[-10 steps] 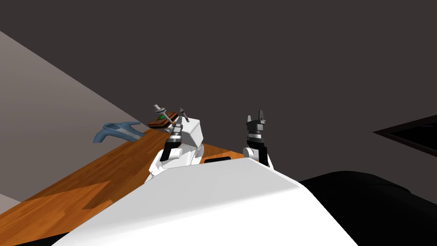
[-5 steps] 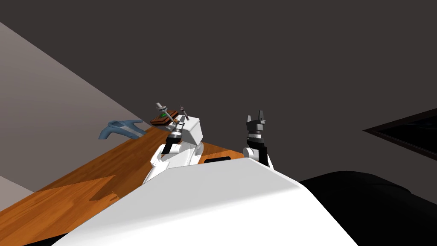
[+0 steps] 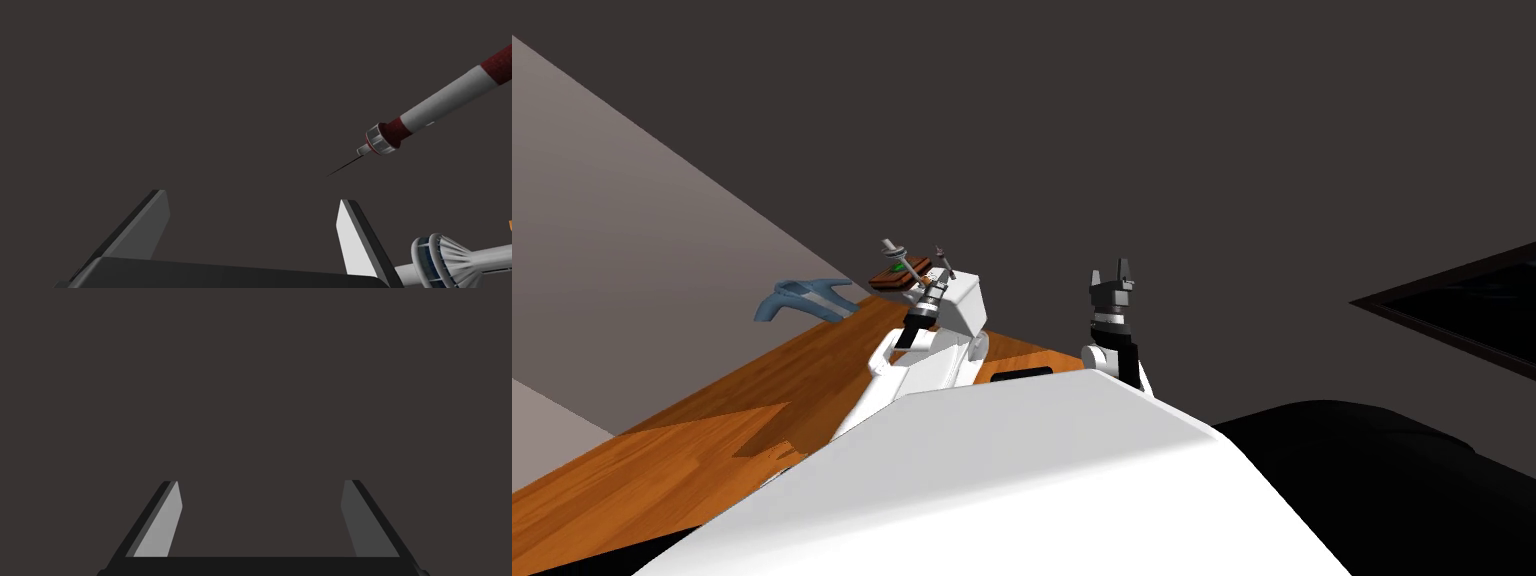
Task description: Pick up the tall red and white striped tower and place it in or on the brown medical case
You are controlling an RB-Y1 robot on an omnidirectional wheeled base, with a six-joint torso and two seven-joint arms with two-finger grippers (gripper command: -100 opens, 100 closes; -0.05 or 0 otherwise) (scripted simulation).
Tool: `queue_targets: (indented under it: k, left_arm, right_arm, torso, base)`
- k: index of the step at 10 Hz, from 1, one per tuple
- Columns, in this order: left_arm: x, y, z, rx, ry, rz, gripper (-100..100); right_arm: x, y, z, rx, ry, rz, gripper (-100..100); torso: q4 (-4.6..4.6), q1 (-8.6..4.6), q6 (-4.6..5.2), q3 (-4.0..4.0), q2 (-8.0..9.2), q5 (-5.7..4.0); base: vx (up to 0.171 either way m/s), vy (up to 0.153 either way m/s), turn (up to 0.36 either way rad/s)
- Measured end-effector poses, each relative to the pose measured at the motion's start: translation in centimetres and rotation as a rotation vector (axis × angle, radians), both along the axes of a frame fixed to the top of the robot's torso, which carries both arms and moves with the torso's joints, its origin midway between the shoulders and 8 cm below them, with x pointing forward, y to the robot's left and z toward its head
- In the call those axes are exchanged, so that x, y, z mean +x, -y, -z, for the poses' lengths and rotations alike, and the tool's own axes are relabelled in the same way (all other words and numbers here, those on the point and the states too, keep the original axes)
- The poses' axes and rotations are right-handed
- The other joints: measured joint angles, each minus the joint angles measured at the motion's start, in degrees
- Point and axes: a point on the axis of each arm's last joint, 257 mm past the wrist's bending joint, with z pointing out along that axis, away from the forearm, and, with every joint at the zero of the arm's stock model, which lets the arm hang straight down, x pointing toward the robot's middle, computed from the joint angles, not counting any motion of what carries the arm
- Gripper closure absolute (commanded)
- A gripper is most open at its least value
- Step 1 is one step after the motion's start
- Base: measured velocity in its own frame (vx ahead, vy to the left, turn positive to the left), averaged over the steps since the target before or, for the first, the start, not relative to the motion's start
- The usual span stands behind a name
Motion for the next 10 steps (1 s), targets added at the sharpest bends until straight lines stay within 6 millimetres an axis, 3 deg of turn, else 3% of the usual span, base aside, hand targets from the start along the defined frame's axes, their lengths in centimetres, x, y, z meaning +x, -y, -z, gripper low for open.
queue_targets:
  k: [10]
  left_arm:
    - [6.7,-3.6,0.6,0.257,-0.05,-0.09,-100]
  right_arm:
    - [0.0,0.0,0.0,0.0,0.0,0.0,0]
  torso:
    - [-0.02,0.06,-0.01,-0.04,-0.07,0.01]
  base:
    - [-0.03,-0.027,0.027]
